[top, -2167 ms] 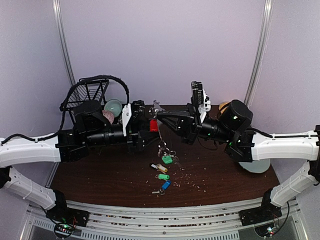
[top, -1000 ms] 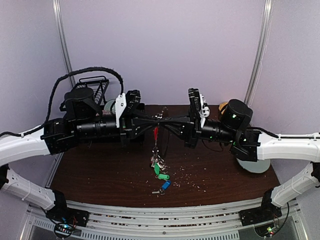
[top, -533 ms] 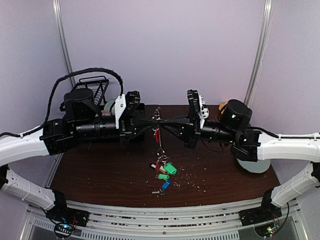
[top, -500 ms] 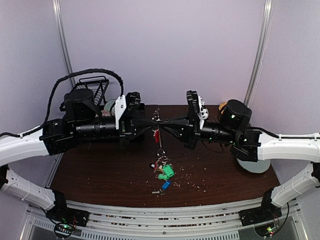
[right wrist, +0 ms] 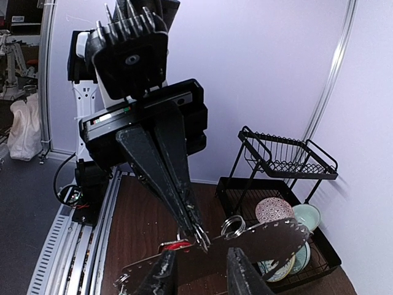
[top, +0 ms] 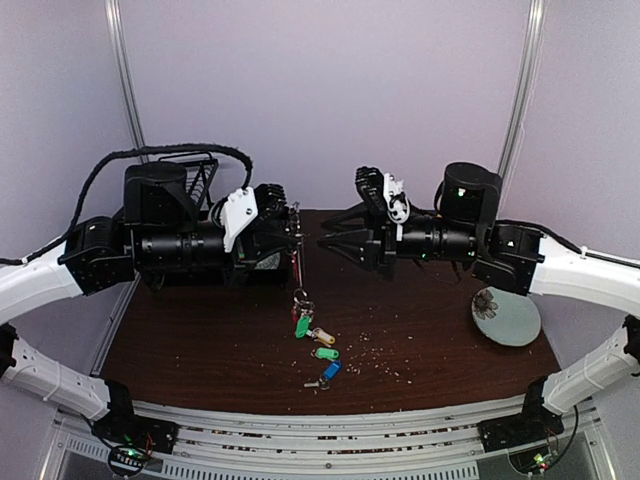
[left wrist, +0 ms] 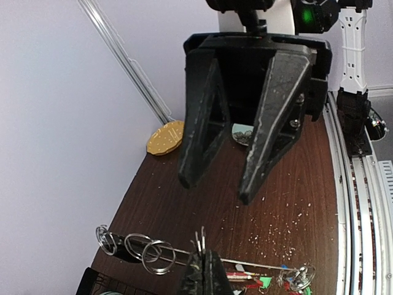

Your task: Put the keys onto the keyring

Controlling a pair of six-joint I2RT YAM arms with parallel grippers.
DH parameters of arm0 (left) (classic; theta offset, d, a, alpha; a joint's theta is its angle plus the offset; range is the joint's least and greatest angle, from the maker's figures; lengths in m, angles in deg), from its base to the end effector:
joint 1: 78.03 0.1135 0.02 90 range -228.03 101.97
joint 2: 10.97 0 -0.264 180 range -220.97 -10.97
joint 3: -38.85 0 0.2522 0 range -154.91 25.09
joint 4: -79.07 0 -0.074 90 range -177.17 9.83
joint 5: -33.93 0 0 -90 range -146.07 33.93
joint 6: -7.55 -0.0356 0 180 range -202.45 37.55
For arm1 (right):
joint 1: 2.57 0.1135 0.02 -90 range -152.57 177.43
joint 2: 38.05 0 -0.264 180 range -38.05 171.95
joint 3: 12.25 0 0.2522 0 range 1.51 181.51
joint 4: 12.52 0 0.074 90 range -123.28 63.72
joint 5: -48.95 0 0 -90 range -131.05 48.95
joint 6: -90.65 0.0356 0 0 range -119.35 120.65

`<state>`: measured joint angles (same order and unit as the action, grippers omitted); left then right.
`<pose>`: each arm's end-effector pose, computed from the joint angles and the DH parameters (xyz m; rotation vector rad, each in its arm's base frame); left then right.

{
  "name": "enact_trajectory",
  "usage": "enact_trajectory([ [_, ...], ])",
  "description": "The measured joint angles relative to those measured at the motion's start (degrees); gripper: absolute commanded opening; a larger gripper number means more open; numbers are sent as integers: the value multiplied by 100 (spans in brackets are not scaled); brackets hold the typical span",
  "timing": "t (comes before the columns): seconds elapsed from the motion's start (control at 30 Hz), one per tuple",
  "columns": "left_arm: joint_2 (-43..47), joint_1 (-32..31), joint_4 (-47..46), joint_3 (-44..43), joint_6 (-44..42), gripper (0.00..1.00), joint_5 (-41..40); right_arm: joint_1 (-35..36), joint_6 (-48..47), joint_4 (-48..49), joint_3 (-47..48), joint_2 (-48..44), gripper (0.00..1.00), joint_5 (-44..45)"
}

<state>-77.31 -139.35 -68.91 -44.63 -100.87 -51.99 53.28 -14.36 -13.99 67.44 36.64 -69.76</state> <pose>0.1230 -0.2301 0.4015 1.2380 1.4023 -0.5878 0.1579 0.2633 0.3966 -1.2319 1.0099 0.9390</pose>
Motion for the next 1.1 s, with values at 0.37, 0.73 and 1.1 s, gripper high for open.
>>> enact_trajectory([
  [0.37, -35, -33, 269, -31, -151, 0, 2, -20, -590, -780, 765, 688, 20, -431],
  [0.73, -87, -61, 299, -35, -162, 0, 94, -28, -846, -1069, 846, 809, 3, -577],
  [1.1, 63, -48, -162, 210, 44, 38, -2, -72, -391, -763, 697, 765, 0, -754],
])
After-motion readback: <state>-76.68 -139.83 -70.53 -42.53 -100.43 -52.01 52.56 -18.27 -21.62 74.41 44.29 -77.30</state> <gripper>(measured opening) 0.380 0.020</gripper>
